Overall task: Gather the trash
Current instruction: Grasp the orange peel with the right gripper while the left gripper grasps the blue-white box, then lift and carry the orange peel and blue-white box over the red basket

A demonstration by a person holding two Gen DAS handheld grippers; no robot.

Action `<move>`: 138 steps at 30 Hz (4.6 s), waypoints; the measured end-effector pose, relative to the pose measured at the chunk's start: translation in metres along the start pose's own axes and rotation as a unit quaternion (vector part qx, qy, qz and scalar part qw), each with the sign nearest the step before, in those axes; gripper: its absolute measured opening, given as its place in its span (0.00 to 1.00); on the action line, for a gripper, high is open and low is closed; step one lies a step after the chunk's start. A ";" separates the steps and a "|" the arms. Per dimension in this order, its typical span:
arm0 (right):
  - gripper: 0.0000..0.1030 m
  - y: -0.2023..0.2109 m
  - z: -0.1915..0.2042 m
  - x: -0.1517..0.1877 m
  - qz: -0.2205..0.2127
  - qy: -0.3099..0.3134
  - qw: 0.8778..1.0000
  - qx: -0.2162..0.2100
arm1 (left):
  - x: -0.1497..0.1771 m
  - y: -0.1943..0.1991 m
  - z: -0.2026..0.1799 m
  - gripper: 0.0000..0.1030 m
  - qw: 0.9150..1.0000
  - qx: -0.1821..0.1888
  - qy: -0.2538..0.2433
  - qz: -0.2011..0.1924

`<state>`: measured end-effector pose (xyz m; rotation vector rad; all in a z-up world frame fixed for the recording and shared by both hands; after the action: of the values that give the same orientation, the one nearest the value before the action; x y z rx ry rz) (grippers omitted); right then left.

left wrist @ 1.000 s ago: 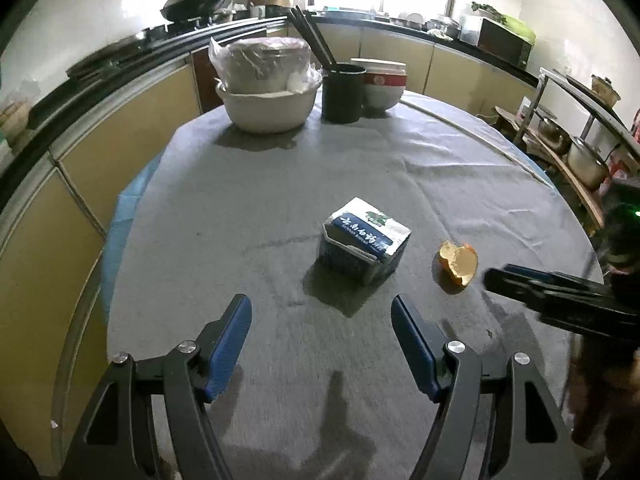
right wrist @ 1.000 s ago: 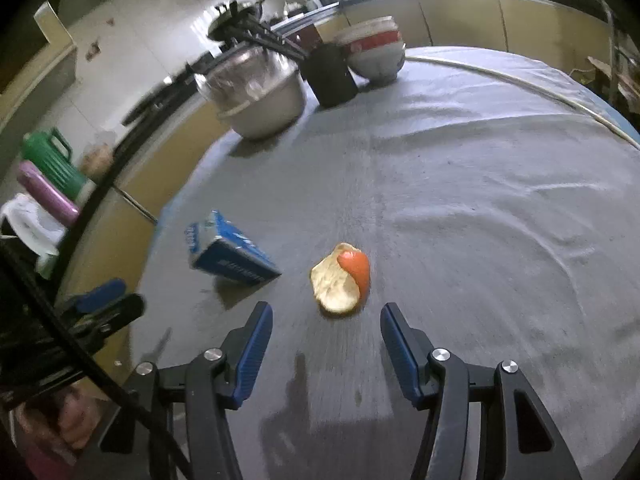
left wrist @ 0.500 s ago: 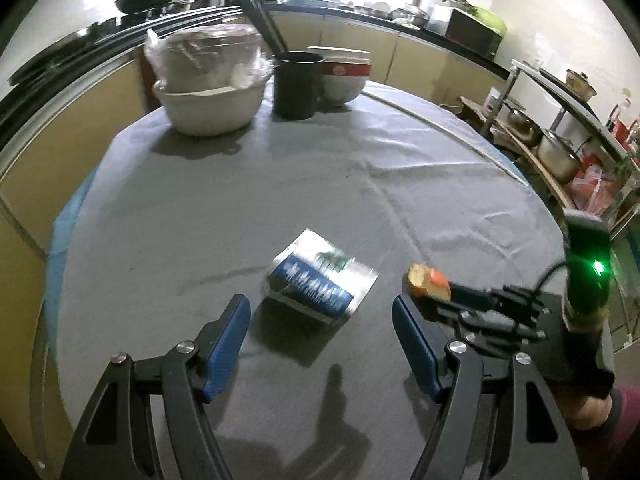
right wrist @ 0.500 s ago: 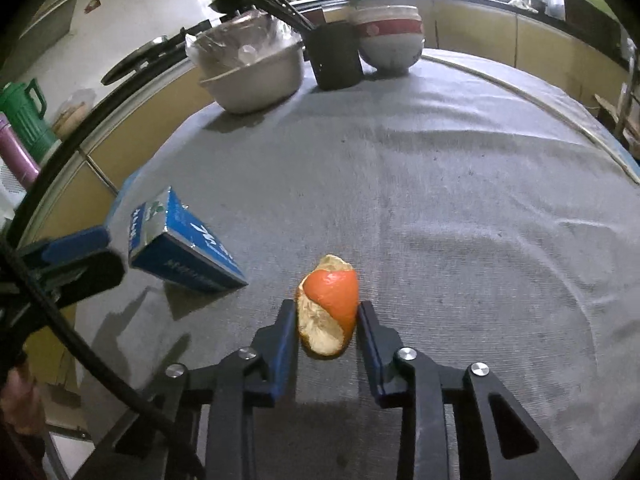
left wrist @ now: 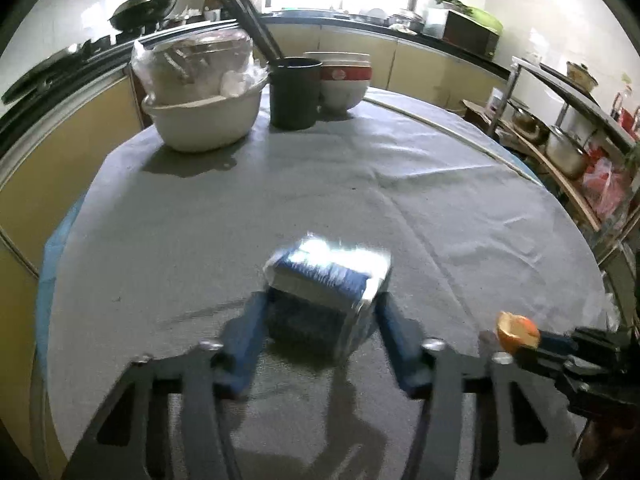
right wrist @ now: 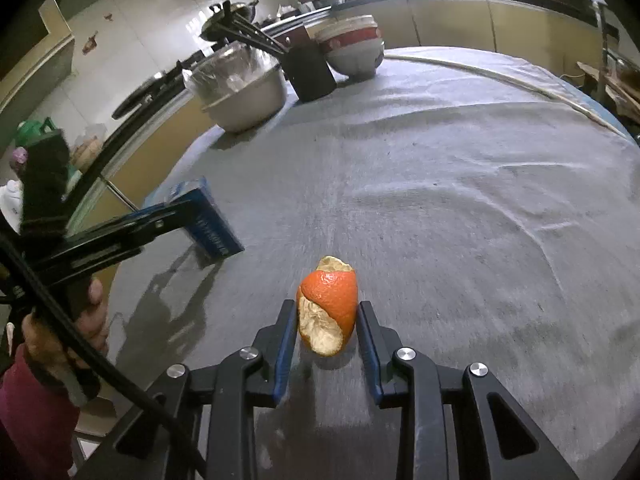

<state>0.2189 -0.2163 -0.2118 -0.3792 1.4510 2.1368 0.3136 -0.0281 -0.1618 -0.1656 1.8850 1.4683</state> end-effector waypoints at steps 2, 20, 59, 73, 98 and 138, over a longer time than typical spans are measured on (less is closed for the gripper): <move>0.31 0.006 0.000 0.003 -0.004 -0.003 1.000 -0.005 | 0.004 -0.008 0.003 0.12 0.999 0.015 0.024 0.024; 0.31 0.027 -0.014 0.019 -0.013 -0.030 0.999 -0.019 | -0.018 -0.007 -0.002 0.68 0.998 0.011 0.065 0.019; 0.31 0.076 -0.049 0.037 -0.045 -0.074 0.996 -0.037 | -0.014 -0.003 0.003 0.71 0.998 -0.015 0.058 0.023; 0.31 0.060 -0.059 0.040 -0.024 -0.090 0.995 -0.026 | -0.065 -0.080 -0.012 0.75 0.996 -0.025 -0.039 0.072; 0.31 0.118 -0.066 0.049 -0.081 -0.089 0.992 -0.030 | 0.007 0.026 -0.117 0.54 0.991 -0.110 -0.075 -0.007; 0.31 0.267 -0.152 0.141 -0.173 -0.139 0.974 0.040 | 0.055 0.096 -0.319 0.54 0.970 -0.074 -0.226 -0.056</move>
<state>-0.0571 -0.3960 -0.1344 -0.2668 1.2087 1.7683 0.0773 -0.2596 -0.0930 -0.0038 1.3802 1.4279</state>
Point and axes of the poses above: each gripper's, at about its wrist camera, not at the fingertips, and y roughly against the way its jaws point, z to its left, x to its underside, the point moved 5 cm from there along -y, roughly the way its jaws point, and after that the axes turned 4 degrees about -y, right-handed, at the moved point
